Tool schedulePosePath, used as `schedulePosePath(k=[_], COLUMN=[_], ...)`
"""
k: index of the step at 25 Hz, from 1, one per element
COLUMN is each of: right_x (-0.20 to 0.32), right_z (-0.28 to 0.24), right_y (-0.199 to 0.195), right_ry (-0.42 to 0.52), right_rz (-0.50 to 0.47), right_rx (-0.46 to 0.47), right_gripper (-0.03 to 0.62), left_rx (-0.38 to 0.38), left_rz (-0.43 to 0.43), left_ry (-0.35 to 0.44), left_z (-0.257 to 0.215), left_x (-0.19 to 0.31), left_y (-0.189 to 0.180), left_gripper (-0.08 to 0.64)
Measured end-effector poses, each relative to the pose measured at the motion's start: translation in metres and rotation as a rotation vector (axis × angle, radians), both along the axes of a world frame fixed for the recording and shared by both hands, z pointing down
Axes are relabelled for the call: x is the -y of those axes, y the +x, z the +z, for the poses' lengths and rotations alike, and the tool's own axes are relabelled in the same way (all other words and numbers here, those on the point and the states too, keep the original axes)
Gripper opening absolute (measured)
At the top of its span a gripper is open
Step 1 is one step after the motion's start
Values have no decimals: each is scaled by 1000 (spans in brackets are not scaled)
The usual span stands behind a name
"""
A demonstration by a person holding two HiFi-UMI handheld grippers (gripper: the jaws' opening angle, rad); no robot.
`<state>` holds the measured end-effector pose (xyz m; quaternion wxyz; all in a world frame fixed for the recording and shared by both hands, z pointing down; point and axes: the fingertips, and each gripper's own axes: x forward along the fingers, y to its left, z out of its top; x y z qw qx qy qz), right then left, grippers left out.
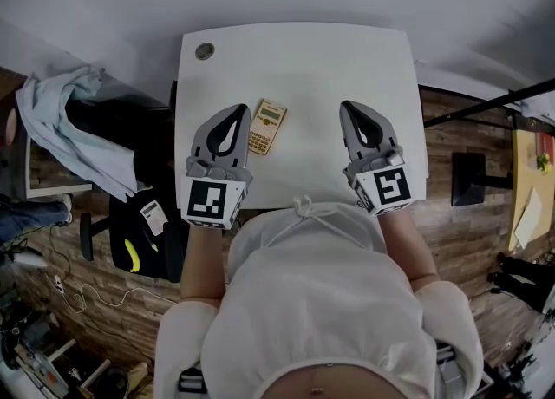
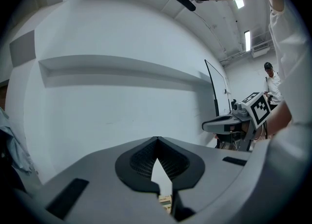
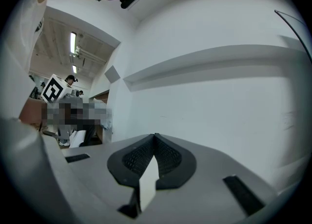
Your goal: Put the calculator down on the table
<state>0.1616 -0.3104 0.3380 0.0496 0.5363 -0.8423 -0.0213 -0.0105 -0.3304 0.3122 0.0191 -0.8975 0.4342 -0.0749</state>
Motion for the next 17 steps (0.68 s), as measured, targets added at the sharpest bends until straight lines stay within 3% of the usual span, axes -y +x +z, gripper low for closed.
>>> schedulePosePath(k=[17], right_x=[22], right_z=[17], right_y=[23], right_ry=[-29], right_rz=[41], right_rx=[48], right_gripper=[0], left_rx=[13], left_rz=[-10], left_ry=[-20], left_z=[18], left_x=[20], left_y=[16], left_gripper=[17])
